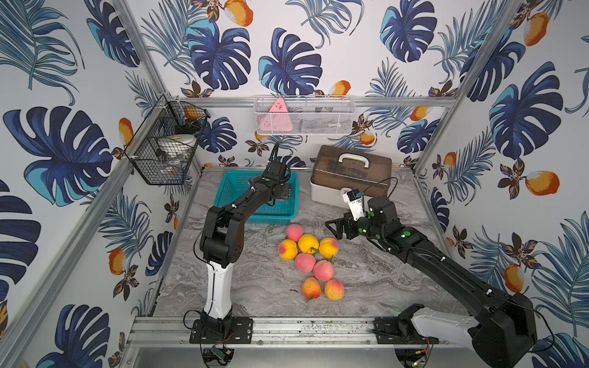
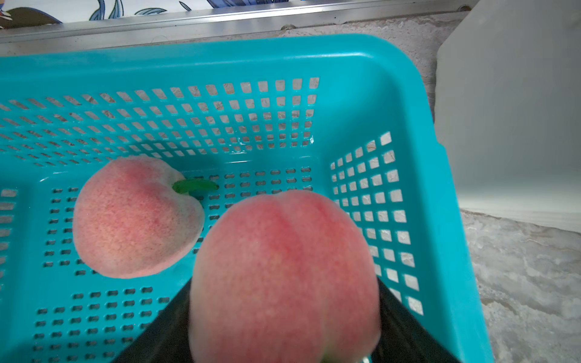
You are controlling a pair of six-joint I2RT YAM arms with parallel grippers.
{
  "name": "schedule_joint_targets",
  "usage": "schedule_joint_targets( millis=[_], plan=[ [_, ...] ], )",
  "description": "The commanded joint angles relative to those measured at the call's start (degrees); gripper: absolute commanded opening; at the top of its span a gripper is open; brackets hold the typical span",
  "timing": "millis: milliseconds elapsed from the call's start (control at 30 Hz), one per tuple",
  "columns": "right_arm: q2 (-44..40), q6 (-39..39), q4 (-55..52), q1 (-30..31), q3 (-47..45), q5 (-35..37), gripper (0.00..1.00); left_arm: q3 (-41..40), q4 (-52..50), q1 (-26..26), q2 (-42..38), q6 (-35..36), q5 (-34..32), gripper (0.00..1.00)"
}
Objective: Put the peaches into the basket
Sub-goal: Place the peach in the basket.
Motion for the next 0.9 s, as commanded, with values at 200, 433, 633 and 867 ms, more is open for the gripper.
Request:
schedule_joint_targets(
  millis=[200,433,633,867],
  plan=[
    [-0.01,0.45,2.75,-0.30,-0.66,-0.68,1.00,-0.49,1.73,0.10,2.24,-0.46,-1.68,0.67],
    [-0.26,0.27,2.28,-1.31,-0.88,-0.64,1.00,-0.31,1.41,0.10,3.35,-0.56,-1.77,0.68],
    [-0.94,-0.41,1.17,-3.15,-0.66,-0.64,1.00,0.10,1.32,0.01,4.61,-0.47,-2.12,0.69],
    [-0.70,0.02,1.77,-4.84,-1.14,-1.85,1.00,0.03,1.50,-0.11,5.29,-0.21,-2.99,0.70]
  ],
)
